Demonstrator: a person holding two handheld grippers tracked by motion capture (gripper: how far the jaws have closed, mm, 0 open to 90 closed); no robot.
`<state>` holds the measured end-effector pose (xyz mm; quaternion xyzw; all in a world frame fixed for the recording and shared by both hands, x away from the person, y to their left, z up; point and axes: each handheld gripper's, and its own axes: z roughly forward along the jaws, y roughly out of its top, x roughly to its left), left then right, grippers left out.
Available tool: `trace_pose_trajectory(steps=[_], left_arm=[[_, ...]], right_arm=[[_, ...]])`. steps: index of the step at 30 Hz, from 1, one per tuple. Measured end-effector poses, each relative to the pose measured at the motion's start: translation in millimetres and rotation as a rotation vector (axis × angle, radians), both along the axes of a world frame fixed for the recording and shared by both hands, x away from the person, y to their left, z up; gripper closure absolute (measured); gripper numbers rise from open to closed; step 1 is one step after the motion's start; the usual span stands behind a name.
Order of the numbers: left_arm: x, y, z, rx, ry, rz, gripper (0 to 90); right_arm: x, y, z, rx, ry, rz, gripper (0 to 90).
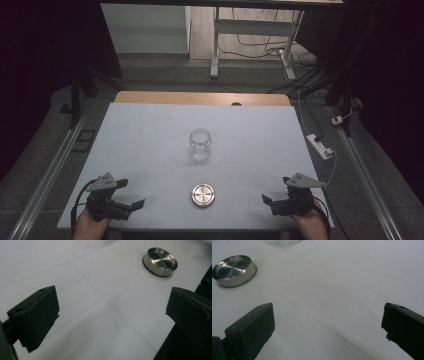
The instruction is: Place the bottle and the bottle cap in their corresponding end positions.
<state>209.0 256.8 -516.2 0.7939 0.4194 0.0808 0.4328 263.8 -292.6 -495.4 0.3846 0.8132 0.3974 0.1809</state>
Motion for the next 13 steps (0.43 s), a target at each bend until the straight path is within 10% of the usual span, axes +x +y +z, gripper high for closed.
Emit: trace_pose_trajectory(steps=[13], left_arm=[[-15.6,15.1,-5.0,0.003,0.022,0.083,0.0]], right_arm=[[-11.2,-15.5,-1.2,-0.003,0.018,-0.059,0.0]])
